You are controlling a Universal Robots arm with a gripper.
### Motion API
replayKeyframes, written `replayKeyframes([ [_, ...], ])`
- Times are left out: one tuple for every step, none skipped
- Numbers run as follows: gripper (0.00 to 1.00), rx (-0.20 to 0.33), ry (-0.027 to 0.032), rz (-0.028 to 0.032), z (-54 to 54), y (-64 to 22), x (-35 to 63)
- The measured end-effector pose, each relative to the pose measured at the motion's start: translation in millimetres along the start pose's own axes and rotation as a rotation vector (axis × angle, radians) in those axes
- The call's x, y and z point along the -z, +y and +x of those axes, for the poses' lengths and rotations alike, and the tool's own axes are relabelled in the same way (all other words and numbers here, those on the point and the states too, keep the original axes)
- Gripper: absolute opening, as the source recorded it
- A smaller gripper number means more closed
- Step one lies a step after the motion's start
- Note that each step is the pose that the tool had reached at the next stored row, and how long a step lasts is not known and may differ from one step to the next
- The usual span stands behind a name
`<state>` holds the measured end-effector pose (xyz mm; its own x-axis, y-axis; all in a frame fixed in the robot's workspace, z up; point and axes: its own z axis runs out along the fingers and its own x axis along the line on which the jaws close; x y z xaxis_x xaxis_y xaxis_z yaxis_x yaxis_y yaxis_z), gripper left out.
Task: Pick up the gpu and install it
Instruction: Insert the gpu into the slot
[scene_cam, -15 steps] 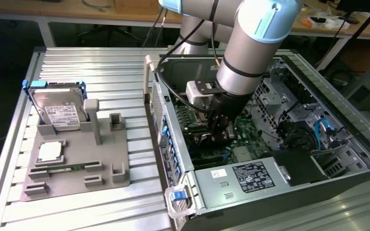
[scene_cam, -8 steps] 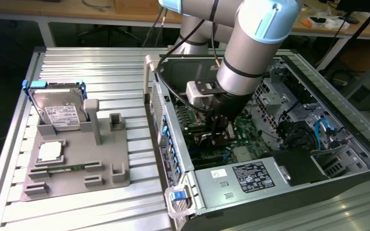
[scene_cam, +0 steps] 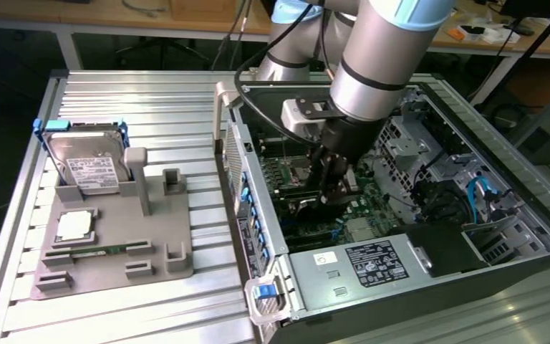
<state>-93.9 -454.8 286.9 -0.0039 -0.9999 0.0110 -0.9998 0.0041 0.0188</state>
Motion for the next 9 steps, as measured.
replayKeyframes([
  [0.46,0.0,0.0009,0.0,0.0,0.0,1.9],
  [0.46,0.0,0.0009,0.0,0.0,0.0,3.0],
  [0.46,0.0,0.001,0.0,0.0,0.1,3.5],
  [0.46,0.0,0.0006,0.0002,0.0,0.1,3.4],
  [0.46,0.0,0.0007,0.0002,0.0,0.1,3.4],
  [0.46,0.0,0.0007,0.0002,0.0,0.1,3.5],
  [0.46,0.0,0.0007,0.0002,0.0,0.1,3.5],
  [0.45,0.0,0.001,0.0,0.0,0.1,3.6],
  [0.45,0.0,0.0009,0.0001,0.0,0.1,3.6],
])
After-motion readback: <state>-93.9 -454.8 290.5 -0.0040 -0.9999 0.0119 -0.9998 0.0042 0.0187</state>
